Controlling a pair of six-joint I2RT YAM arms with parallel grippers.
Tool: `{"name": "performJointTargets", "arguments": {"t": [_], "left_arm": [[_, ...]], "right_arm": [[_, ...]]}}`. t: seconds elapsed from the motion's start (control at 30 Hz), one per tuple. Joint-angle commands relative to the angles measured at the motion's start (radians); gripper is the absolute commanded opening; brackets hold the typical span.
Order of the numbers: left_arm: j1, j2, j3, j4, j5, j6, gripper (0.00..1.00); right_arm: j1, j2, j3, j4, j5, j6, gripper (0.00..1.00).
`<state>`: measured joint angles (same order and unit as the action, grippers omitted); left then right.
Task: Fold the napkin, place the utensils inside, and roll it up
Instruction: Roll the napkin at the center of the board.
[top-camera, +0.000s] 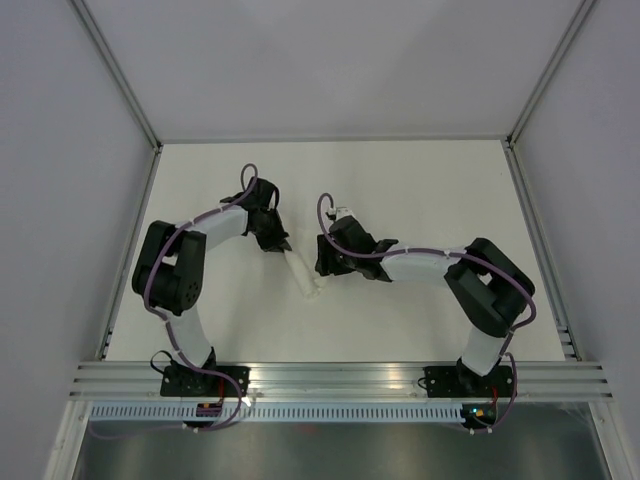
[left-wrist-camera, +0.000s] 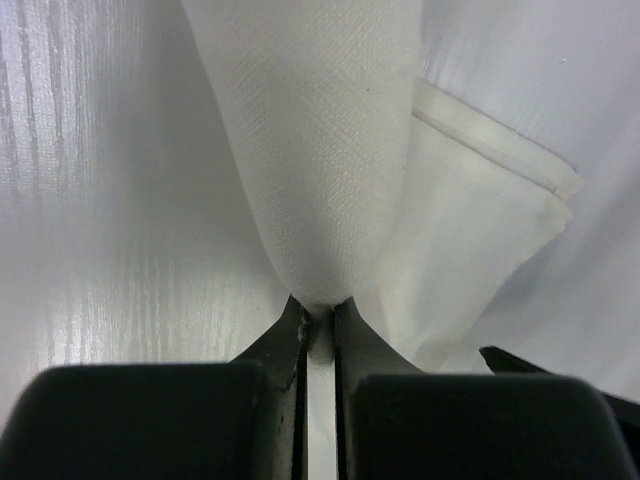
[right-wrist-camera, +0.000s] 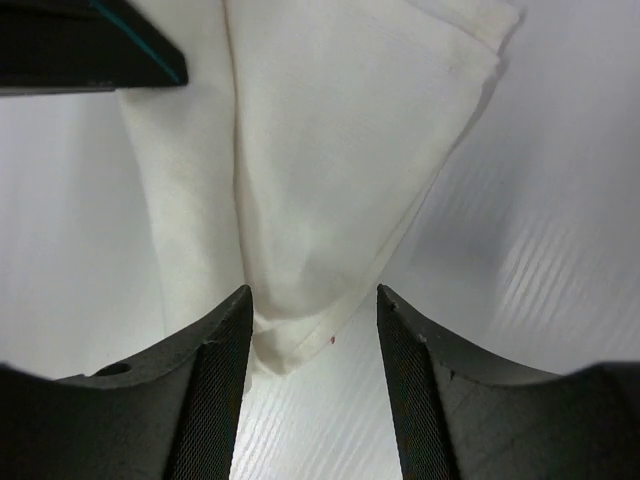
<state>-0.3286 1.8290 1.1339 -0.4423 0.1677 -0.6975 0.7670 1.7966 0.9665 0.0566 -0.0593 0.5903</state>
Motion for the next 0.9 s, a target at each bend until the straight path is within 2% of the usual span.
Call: {"name": "performJointTargets", "arguments": {"t": [0.0, 0.27, 0.47, 0.67, 0.87], "left_arm": [[-0.001, 0.056, 0.032, -0.188, -0.086, 0.079, 0.02], [-0.020, 0.076, 0.098, -0.300, -0.102, 0.087, 0.02], [-0.053, 0.084, 0.109, -0.319, -0.100, 0.055, 0.02], [-0.069, 0.078, 0.107, -0.331, -0.106, 0.046, 0.02], [-0.070, 0.079, 0.112, -0.337, -0.108, 0.044, 0.02]], "right_arm": [[0.110, -0.071, 0.072, -0.164, 0.318, -0.113, 0.59], [0.348, -0.020, 0.198, -0.179, 0.622, -0.161, 0.59], [0.459, 0.148, 0.368, -0.262, 0.812, -0.190, 0.60], [0.485, 0.309, 0.500, -0.383, 0.954, -0.176, 0.60], [0.499, 0.352, 0.547, -0.396, 1.018, -0.216, 0.60]]}}
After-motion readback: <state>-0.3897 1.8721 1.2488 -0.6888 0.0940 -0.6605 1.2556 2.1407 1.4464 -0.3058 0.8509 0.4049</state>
